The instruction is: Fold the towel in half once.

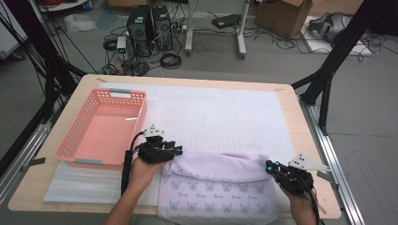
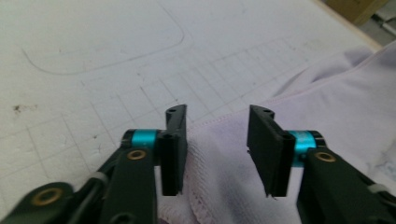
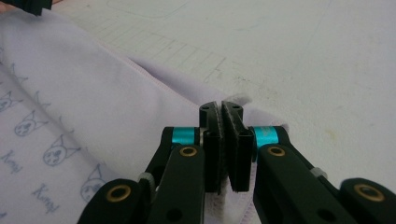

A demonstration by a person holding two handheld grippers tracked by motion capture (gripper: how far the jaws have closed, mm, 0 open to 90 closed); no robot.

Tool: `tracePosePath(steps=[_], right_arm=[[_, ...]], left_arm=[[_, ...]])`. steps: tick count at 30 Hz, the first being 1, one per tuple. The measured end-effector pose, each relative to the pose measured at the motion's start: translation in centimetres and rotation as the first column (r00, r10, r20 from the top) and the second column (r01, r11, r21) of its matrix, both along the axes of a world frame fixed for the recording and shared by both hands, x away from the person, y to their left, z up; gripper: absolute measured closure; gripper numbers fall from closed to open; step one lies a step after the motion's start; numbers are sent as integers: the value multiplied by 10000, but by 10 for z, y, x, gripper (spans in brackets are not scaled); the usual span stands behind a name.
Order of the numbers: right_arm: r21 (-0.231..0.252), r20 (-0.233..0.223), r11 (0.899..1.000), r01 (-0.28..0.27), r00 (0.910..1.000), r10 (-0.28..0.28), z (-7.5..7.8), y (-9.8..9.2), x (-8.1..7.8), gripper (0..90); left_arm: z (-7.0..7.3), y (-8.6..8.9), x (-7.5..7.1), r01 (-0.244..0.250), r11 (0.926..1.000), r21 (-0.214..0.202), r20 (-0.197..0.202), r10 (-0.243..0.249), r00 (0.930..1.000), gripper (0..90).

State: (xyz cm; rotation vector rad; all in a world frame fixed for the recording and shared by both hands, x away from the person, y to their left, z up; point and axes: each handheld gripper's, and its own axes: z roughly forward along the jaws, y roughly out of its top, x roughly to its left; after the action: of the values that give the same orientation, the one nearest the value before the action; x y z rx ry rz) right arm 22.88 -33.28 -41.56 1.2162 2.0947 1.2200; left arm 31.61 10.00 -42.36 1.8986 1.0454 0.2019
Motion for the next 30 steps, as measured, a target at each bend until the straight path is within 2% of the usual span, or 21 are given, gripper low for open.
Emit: tracePosePath(steps=[1,4,10,14,19,21,24,28,30], right_arm=[[86,-39,10000,31,10000,-31,-1,0,0,862],[90,-29,10000,-16,10000,16,-2,0,-1,862],[184,61,9998,4,10000,-6,1,-2,-5,862],[185,117,9998,-49,9999,47,4,-3,-11,862],[255,141,9994,-218,9997,215,8,-5,-22,862],[196,172,9993,-324,9993,320,9,-6,-27,862],[214,95,9990,-387,9992,385,7,-7,-36,863],[52,-147,9980,-622,9980,623,0,-9,-46,862],[23,-232,9974,-719,9971,719,-2,-9,-52,862]], left_arm=[[-1,0,0,-64,10000,-12,12,65,10000,668],[-1,-1,-1,-109,9999,64,324,107,9994,849],[4,6,-16,10,9985,-543,723,29,9974,872],[10,16,-39,204,9971,-729,1373,-102,9905,870],[14,30,-60,357,9945,-988,1757,-179,9843,866],[15,34,-70,544,9928,-1064,1824,-343,9826,866],[10,37,-84,781,9923,-963,1864,-591,9807,866],[1,38,-101,1124,9904,-809,1556,-988,9829,866],[-3,41,-106,1147,9906,-743,1401,-1035,9847,867]])
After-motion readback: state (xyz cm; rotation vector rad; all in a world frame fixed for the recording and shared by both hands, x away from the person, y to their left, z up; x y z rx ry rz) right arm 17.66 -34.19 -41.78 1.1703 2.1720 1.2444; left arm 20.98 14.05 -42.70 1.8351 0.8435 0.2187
